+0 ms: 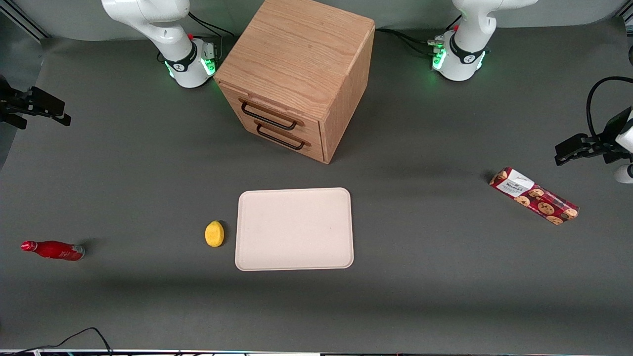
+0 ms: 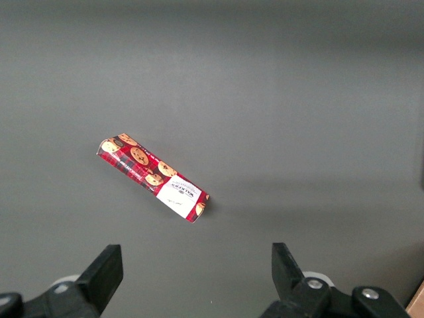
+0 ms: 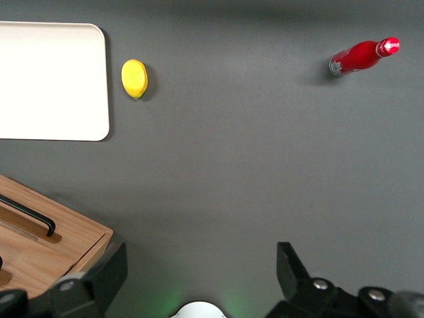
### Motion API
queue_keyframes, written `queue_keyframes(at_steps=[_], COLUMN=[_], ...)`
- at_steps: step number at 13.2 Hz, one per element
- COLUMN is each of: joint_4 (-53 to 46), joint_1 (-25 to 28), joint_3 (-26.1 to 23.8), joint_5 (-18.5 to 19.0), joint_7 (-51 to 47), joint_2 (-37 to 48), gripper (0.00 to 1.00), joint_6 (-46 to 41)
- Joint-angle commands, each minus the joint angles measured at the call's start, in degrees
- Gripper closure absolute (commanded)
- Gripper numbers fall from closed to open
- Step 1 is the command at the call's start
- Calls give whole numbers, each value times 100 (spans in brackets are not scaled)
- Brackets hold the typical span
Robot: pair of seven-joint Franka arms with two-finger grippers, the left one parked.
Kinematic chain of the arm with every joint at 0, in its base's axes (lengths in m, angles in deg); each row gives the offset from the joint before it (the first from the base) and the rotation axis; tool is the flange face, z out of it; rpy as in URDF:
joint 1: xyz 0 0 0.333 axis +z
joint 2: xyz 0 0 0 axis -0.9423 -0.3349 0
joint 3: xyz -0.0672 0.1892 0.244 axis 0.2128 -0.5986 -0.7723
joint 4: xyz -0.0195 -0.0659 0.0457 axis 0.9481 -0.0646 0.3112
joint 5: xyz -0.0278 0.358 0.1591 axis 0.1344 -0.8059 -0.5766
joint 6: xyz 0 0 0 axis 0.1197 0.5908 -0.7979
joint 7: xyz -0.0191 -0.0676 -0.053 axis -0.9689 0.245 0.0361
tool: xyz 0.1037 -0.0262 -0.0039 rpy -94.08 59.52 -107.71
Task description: Open upper drawer
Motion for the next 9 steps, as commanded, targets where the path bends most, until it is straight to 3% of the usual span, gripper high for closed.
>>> queue_keyframes(at_steps=[1, 9], joint_4=[-31, -40], joint_1=[-66, -101], joint_3=[-31, -84], joint_5=[60, 60], joint_7=[103, 103], joint_2=[-11, -3], gripper=[0, 0], joint_6=[-91, -170])
